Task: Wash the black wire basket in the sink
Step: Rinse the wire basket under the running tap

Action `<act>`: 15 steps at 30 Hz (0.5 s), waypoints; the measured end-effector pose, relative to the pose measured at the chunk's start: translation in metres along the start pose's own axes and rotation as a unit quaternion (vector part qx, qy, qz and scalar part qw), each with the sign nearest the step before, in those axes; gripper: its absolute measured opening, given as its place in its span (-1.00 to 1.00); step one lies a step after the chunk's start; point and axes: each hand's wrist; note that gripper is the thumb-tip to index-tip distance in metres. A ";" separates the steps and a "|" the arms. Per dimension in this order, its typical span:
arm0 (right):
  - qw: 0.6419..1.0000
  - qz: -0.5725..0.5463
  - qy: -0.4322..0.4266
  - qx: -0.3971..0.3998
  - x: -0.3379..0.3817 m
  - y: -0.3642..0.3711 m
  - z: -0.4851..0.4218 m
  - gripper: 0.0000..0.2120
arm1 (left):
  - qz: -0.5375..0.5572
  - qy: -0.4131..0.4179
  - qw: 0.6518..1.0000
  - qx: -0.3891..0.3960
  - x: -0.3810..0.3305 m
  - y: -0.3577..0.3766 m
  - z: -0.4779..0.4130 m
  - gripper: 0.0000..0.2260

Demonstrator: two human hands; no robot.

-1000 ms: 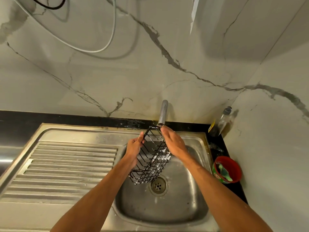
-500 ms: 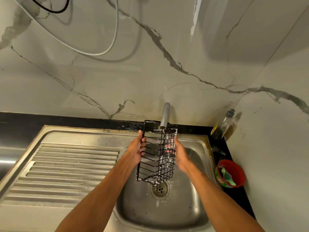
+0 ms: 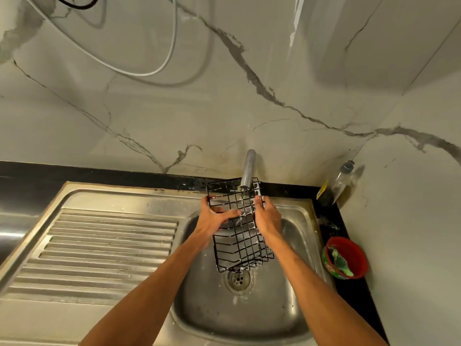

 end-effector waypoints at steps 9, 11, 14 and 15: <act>0.976 0.053 -0.208 -0.047 -0.003 0.033 0.028 -0.33 | -0.014 0.035 0.999 -0.027 0.005 -0.011 -0.007 -0.07; 0.977 0.070 -0.200 -0.030 -0.001 0.040 0.022 -0.33 | -0.045 0.065 0.996 -0.031 0.006 -0.013 -0.004 -0.08; 0.963 0.083 -0.256 -0.019 -0.008 0.041 0.013 -0.41 | -0.068 0.078 0.994 -0.036 0.013 -0.020 -0.002 -0.14; 0.966 0.066 -0.249 -0.024 -0.008 0.042 0.011 -0.44 | -0.075 0.086 0.993 -0.039 0.014 -0.022 0.000 -0.17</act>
Point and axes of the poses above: each hand's wrist, its own z-axis away from the middle knuckle, its own y-axis out of the palm, x = y × z, and after that the axes turned 9 degrees about -y, right-handed
